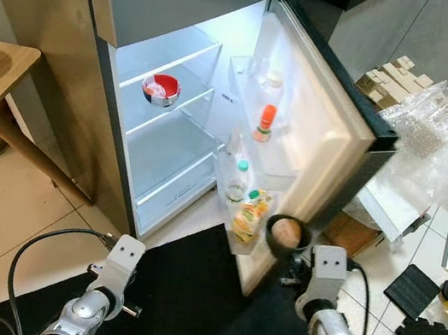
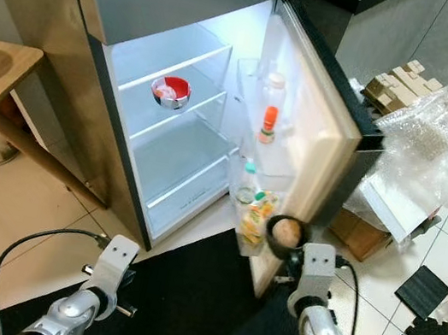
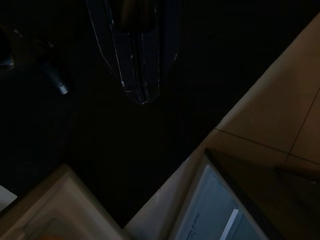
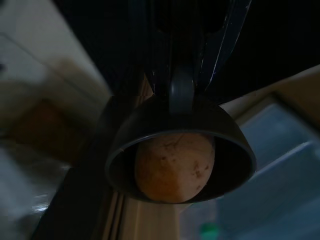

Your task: Restocking fridge

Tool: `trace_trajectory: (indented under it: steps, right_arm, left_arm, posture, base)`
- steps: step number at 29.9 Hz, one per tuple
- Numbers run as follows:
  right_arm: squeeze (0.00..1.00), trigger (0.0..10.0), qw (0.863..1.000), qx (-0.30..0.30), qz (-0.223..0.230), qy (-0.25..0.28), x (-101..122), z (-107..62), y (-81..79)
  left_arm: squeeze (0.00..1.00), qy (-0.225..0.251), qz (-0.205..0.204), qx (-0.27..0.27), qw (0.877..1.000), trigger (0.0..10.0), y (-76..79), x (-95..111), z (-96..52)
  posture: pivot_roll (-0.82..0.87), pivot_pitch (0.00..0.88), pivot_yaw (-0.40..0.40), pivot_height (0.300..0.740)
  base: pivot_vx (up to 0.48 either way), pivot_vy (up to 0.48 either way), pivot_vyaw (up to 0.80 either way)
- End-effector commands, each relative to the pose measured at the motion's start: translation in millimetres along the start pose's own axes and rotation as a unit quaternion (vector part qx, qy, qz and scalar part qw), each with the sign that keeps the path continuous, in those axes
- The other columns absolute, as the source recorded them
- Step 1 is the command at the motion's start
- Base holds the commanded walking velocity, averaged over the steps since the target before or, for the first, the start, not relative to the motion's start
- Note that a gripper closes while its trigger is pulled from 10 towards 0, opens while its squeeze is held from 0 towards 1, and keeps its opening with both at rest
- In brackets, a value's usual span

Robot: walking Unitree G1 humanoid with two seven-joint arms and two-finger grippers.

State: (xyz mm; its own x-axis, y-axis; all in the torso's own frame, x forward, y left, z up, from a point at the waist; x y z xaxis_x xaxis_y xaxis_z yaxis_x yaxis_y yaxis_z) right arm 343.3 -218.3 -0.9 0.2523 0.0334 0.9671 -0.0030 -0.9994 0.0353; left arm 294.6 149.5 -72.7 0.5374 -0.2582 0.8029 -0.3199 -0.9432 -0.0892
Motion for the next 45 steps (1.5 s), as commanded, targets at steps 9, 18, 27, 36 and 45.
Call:
trace_trajectory:
  steps: [9,18,27,36,45]
  right_arm:
    - [0.0,10.0,0.988,-0.143,-0.04,-0.033,-20.7,-25.0,65.8]
    - [0.0,10.0,0.993,-0.101,-0.038,-0.049,-33.5,-25.0,42.2]
    - [0.0,10.0,0.99,0.08,0.003,-0.117,-69.3,-33.7,-29.1]
    - [0.0,10.0,0.987,0.111,-0.023,-0.115,-72.3,-35.7,-50.6]
    - [0.0,10.0,0.984,0.122,-0.04,-0.121,-72.7,-33.9,-58.0]
  left_arm:
    - [0.0,-0.017,-0.001,-0.008,1.0,10.0,6.8,-10.5,-1.5]
    - [0.0,-0.018,0.003,-0.014,1.0,10.0,12.0,-11.8,-1.3]
    - [0.0,0.004,-0.037,-0.003,0.999,10.0,18.1,-15.8,-5.0]
    - [0.0,-0.008,-0.145,0.128,0.981,10.0,-16.1,-36.9,-16.5]
    - [0.0,-0.006,-0.123,0.133,0.983,10.0,-21.0,-39.8,-20.3]
  posture:
    - [-0.17,0.132,0.006,0.736]
    - [-0.17,0.129,0.006,0.736]
    - [-0.16,0.12,0.003,0.736]
    - [-0.13,0.104,-0.016,0.736]
    - [-0.11,0.095,-0.028,0.736]
  base:
    - [0.0,0.0,0.0]
    - [0.0,0.0,0.0]
    - [0.0,0.0,0.0]
    - [0.0,0.0,0.0]
    - [0.0,0.0,0.0]
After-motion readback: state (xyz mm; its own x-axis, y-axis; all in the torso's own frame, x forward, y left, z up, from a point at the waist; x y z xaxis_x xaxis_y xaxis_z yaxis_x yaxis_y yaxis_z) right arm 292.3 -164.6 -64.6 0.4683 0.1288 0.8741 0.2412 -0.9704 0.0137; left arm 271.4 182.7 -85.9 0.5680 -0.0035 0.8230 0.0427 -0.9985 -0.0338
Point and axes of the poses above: a point about 5 cm out from each wrist's last joint towards the gripper, its own z axis pointing out of the wrist towards the gripper, its own x axis along the axis of the wrist's last joint, y = z × x, the point moved 6 cm from there along z, pointing out of the wrist towards the gripper, and after that the axes turned 2 degrees about z, right-handed, at the moved point
